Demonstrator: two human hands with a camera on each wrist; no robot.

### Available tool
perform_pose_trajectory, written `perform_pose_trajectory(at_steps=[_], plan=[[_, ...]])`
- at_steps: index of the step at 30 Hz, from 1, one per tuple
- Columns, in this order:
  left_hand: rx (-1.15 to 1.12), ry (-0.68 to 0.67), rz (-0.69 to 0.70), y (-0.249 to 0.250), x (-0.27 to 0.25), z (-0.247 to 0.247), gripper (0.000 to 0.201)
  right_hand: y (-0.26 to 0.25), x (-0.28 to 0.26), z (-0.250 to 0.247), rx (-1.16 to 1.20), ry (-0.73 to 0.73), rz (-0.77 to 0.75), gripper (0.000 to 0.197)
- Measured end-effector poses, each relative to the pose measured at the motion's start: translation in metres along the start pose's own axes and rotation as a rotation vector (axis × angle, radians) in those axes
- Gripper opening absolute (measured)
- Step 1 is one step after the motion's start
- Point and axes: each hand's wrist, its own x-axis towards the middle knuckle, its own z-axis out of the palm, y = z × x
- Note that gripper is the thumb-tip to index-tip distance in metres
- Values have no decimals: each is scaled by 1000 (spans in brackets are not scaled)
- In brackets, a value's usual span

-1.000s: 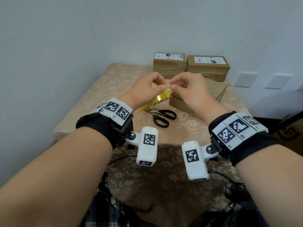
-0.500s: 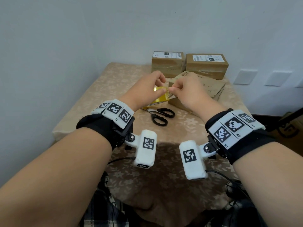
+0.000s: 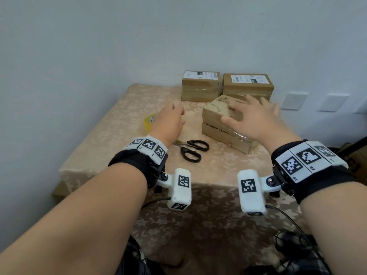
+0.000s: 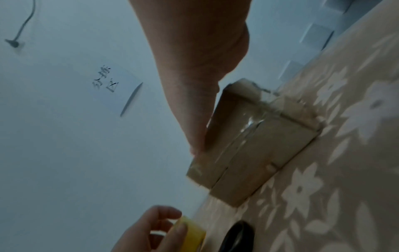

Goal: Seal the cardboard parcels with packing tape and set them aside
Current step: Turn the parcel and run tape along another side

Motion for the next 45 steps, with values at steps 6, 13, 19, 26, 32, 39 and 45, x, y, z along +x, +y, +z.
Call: perform_pose_trajectory(at_steps=[6,13,19,26,32,39,45], plan=[[-213,84,227,42,17,3,39,10,1,1,197,-96,-3,74],[-328,-226,233,50,23,24,54,9,1,2,139,-97,1,72],[-642,-194,-99,63,26,14,58,20,-2,-2,195,-103,-28,68],[-1039,-205,-385,70,28,24,34,34,-4,-4,489,-53,34,45],[-1005,-315,-466,72,29,19,39,41,-3,2,715,-89,38,39],[-748,45,-346,84,33,22,42,39,-6,-3,740,-106,14,35],[-888,-213,-200,96,23,20,43,41,-14,-9,657,-133,-1,40]])
